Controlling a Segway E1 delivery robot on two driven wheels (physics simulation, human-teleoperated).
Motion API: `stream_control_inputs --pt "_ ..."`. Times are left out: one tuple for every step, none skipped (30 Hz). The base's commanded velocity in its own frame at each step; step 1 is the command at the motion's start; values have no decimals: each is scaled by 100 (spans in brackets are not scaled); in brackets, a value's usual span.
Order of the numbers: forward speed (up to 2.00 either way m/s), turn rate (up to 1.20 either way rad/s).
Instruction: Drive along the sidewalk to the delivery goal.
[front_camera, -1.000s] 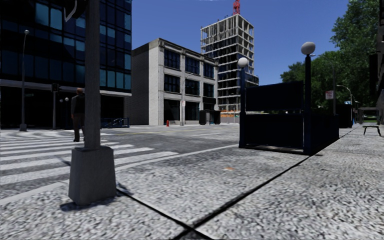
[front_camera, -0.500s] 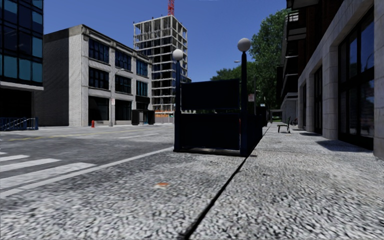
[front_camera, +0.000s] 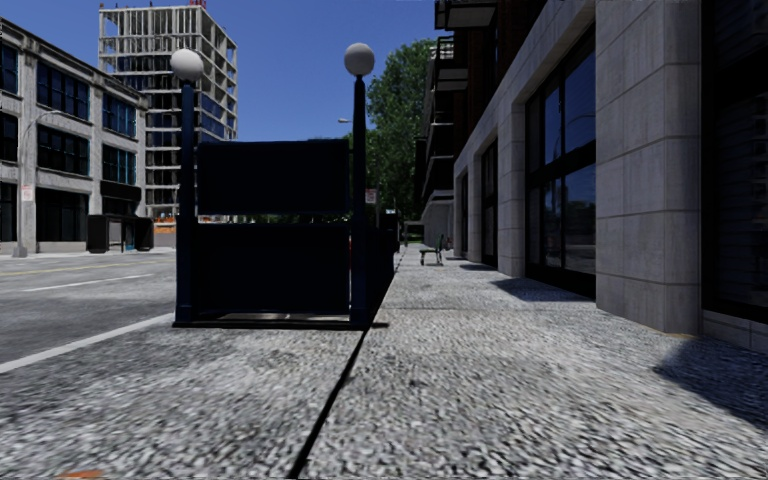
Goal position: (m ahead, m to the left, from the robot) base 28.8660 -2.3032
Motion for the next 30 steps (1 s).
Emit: stream_control_inputs --pt "177 -77" --pt "177 -77" --pt "177 -64" --pt "177 -37" --pt "177 0" --pt "177 0" --pt "177 0" --pt "177 0" --pt "177 0" --pt "177 0" --pt "200 0" --pt "200 0" --pt "200 0" --pt "200 0" --pt "200 0" --pt "200 0" --pt "200 0" --pt "200 0" --pt "200 0" --pt "200 0" --pt "200 0" --pt "200 0" --pt "200 0" --pt "200 0" --pt "200 0" --pt "200 0" --pt "200 0" --pt "200 0" --pt "200 0" --pt "200 0"
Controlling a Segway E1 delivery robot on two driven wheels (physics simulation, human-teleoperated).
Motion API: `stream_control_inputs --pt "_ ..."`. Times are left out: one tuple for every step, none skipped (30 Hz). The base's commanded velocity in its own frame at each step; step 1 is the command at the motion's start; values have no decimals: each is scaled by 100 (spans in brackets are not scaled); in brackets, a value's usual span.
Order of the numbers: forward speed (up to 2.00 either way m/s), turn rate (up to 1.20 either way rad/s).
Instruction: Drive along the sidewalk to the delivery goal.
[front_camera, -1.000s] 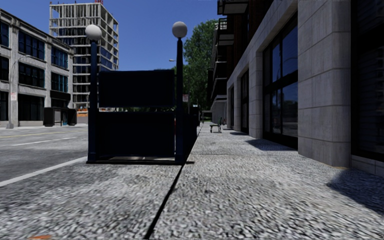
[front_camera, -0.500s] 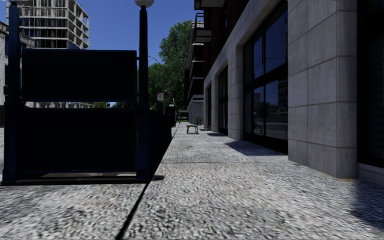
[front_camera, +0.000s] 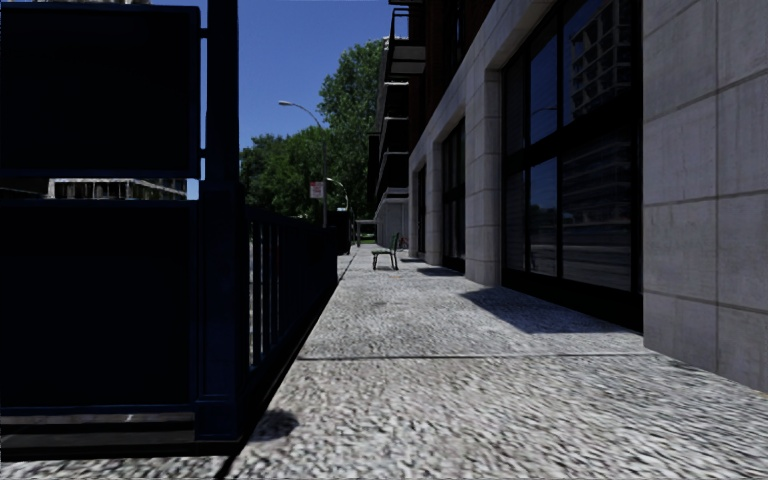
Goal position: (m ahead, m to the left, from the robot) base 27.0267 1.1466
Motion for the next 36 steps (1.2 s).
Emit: stream_control_inputs --pt "200 0" --pt "200 0" --pt "200 0" --pt "200 0" --pt "200 0" --pt "200 0" --pt "200 0" --pt "200 0" --pt "200 0" --pt "200 0" --pt "200 0" --pt "200 0" --pt "200 0" --pt "200 0" --pt "200 0" --pt "200 0" --pt "200 0" --pt "200 0" --pt "200 0" --pt "200 0" --pt "200 0" --pt "200 0" --pt "200 0" --pt "200 0" --pt "200 0" --pt "200 0" --pt "200 0" --pt "200 0" --pt "200 0" --pt "200 0" --pt "200 0" --pt "200 0" --pt "200 0" --pt "200 0" --pt "200 0" --pt "200 0"
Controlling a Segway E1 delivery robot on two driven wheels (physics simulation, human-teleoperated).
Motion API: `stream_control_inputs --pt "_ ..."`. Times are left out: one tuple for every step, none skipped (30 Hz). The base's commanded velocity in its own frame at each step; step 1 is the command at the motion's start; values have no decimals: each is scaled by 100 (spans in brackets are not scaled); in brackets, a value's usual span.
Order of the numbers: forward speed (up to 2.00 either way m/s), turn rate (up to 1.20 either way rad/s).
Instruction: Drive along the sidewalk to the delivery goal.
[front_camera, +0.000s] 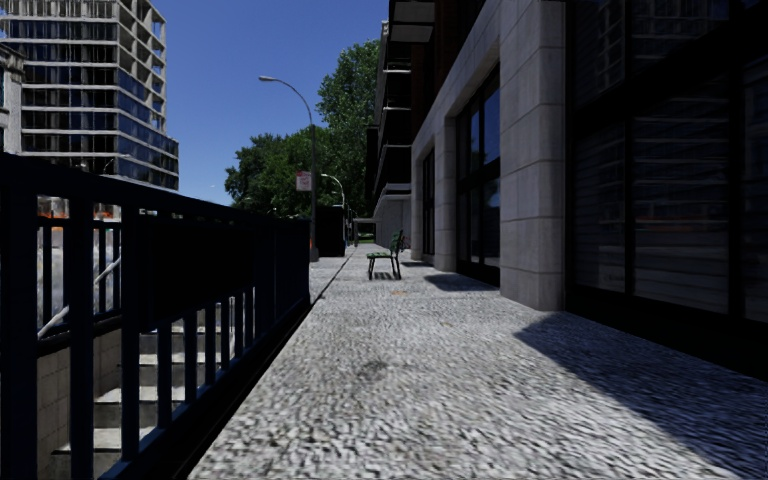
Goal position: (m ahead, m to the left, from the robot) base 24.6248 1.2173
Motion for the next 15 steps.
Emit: stream_control_inputs --pt "200 0" --pt "200 0" --pt "200 0" --pt "200 0" --pt "200 0" --pt "200 0" --pt "200 0" --pt "200 0" --pt "200 0" --pt "200 0" --pt "200 0" --pt "200 0" --pt "200 0" --pt "200 0" --pt "200 0"
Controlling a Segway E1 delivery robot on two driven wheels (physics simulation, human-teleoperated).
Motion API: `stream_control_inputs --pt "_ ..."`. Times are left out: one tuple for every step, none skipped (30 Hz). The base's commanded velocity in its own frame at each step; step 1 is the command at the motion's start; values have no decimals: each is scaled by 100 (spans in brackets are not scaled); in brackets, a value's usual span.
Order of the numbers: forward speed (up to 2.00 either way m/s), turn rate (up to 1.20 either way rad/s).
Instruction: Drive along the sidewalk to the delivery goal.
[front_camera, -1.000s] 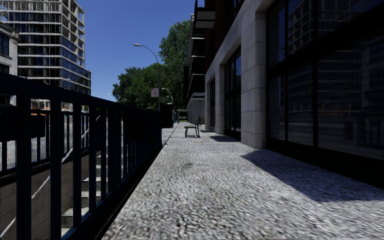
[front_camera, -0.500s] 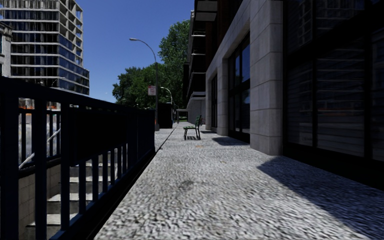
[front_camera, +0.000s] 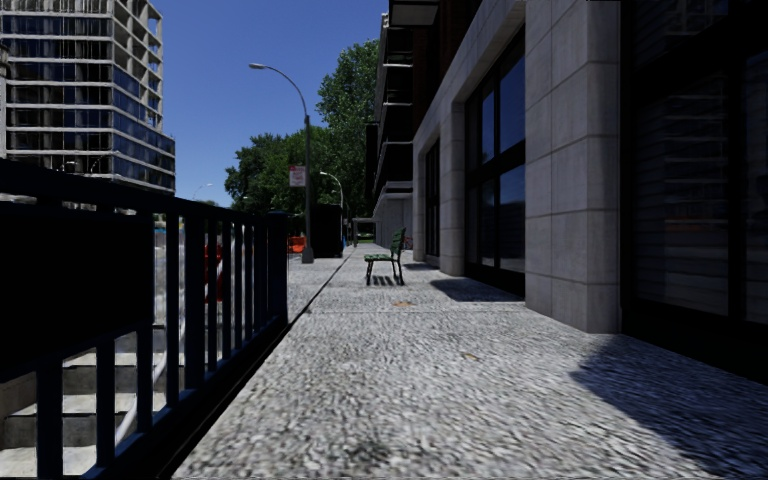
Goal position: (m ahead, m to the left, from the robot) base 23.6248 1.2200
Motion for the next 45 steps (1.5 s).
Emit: stream_control_inputs --pt "200 0" --pt "200 0" --pt "200 0" --pt "200 0" --pt "200 0" --pt "200 0" --pt "200 0" --pt "200 0" --pt "200 0" --pt "200 0" --pt "200 0" --pt "200 0" --pt "200 0" --pt "200 0" --pt "200 0" --pt "200 0" --pt "200 0" --pt "200 0" --pt "200 0" --pt "200 0" --pt "200 0" --pt "200 0" --pt "200 0" --pt "200 0" --pt "200 0" --pt "200 0" --pt "200 0" --pt "200 0" --pt "200 0" --pt "200 0" --pt "200 0" --pt "200 2" --pt "200 6" --pt "200 8" --pt "200 8" --pt "200 8" --pt "200 12" --pt "200 18" --pt "200 22" --pt "200 23" --pt "200 25" --pt "200 28" --pt "200 28" --pt "200 30" --pt "198 31"
